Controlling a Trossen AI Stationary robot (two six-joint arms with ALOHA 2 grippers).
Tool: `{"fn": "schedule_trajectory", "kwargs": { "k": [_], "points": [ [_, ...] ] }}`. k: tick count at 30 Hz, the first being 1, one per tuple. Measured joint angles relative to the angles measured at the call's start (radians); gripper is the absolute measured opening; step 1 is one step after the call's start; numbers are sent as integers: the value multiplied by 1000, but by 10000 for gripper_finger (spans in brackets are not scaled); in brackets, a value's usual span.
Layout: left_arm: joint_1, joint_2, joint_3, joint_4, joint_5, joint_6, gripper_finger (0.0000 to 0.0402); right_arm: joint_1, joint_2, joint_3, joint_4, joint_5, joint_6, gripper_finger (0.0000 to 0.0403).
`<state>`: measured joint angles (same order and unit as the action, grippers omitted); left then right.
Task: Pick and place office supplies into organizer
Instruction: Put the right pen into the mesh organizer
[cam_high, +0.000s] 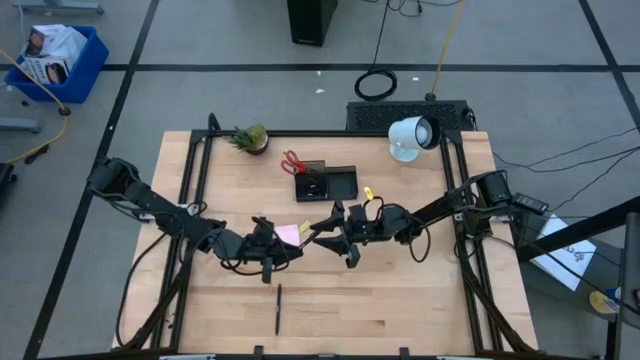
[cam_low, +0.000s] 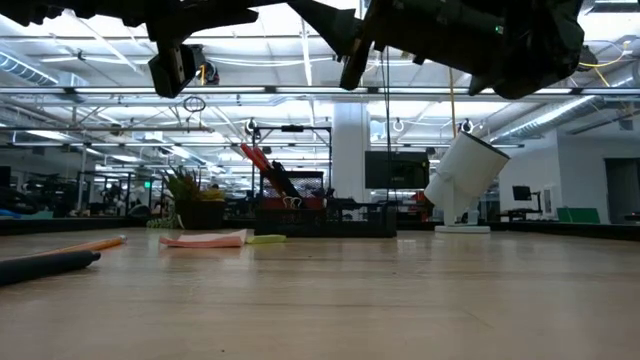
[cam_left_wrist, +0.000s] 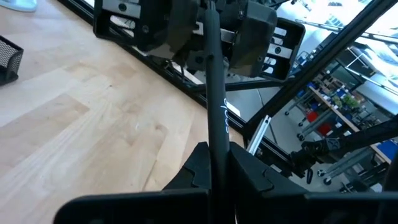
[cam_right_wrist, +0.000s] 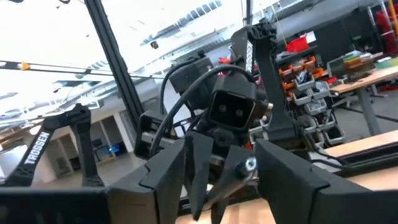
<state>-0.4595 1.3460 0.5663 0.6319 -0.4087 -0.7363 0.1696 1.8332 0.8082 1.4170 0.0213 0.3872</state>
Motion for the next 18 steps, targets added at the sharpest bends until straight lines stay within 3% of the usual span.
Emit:
{"fn": "schedule_trajectory", "kwargs": {
  "k": [8, 18],
  "points": [
    [6, 0, 0, 7, -9, 7, 35, 0, 0, 0, -9, 0, 17, 126],
    [6, 0, 0, 7, -8, 37, 30, 0, 0, 0, -8, 0, -13, 26]
  ]
}}
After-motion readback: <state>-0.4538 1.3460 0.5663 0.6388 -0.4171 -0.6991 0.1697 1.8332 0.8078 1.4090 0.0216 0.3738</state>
